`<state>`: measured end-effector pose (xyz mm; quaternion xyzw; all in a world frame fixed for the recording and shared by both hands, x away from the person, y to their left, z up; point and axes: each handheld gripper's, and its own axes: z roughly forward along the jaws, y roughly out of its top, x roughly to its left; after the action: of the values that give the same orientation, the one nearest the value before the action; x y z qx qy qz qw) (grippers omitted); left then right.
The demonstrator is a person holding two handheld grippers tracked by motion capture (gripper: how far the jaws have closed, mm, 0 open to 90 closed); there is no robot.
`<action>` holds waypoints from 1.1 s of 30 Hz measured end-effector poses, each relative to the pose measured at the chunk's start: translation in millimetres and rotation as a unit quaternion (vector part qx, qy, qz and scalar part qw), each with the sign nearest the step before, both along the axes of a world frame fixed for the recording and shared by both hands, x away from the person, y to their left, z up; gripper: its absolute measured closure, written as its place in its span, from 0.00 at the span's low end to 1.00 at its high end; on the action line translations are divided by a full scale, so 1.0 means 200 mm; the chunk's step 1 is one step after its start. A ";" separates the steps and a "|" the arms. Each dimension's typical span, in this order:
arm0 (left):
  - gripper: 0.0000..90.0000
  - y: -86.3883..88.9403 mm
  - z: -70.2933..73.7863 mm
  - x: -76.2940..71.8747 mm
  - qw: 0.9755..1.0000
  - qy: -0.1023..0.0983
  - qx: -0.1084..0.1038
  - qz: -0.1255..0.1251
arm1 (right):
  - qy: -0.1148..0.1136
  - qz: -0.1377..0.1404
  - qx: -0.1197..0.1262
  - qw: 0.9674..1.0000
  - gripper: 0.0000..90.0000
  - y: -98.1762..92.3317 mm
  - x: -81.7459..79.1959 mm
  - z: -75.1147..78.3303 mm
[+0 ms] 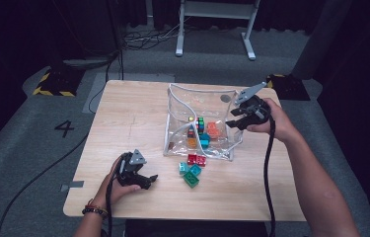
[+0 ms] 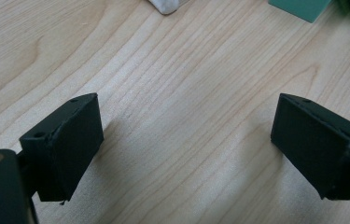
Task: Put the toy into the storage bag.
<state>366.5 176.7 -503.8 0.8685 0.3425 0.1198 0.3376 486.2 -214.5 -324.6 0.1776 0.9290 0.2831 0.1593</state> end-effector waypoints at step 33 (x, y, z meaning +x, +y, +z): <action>0.10 0.00 0.00 0.00 1.000 0.000 0.000 0.000 | -0.079 -0.047 0.159 0.983 0.25 -0.38 -0.48 -0.17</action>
<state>366.5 176.7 -503.8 0.8683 0.3427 0.1200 0.3378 389.7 -290.2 -358.0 0.2214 0.8470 0.4328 0.2152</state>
